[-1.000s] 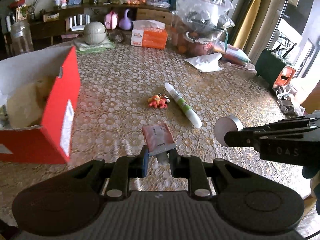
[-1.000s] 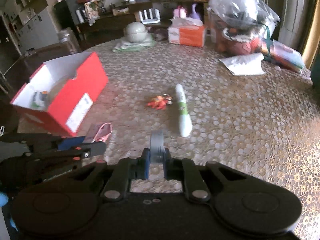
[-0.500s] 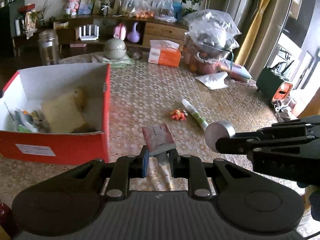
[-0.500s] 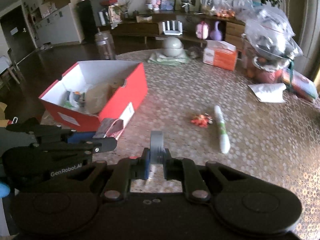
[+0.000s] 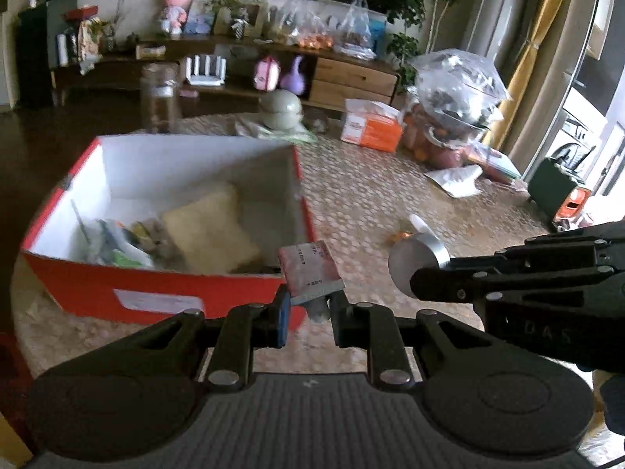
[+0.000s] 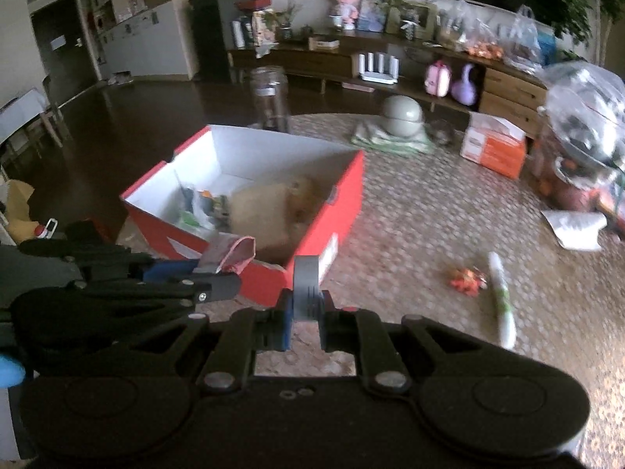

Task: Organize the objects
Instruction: 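Carry the pink packet and white tube into the red shoebox and release both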

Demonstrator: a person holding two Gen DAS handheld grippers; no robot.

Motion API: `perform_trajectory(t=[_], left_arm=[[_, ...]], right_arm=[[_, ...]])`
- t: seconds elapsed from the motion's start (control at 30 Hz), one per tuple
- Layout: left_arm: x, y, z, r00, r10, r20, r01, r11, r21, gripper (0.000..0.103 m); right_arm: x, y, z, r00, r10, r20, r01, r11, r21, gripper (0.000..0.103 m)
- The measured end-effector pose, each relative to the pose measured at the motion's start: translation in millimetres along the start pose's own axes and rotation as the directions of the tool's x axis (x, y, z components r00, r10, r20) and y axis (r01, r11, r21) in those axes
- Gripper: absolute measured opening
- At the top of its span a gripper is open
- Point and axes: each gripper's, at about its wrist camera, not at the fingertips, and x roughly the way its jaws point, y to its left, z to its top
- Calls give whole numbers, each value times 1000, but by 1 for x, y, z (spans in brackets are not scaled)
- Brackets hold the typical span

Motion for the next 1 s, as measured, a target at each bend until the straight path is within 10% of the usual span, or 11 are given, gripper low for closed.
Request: perform_trajectory(t=[1.0], left_arm=[[75, 146, 71, 976, 207, -59, -208, 978, -4, 20]], right_arm=[[141, 63, 77, 990, 80, -116, -87, 994, -60, 12]])
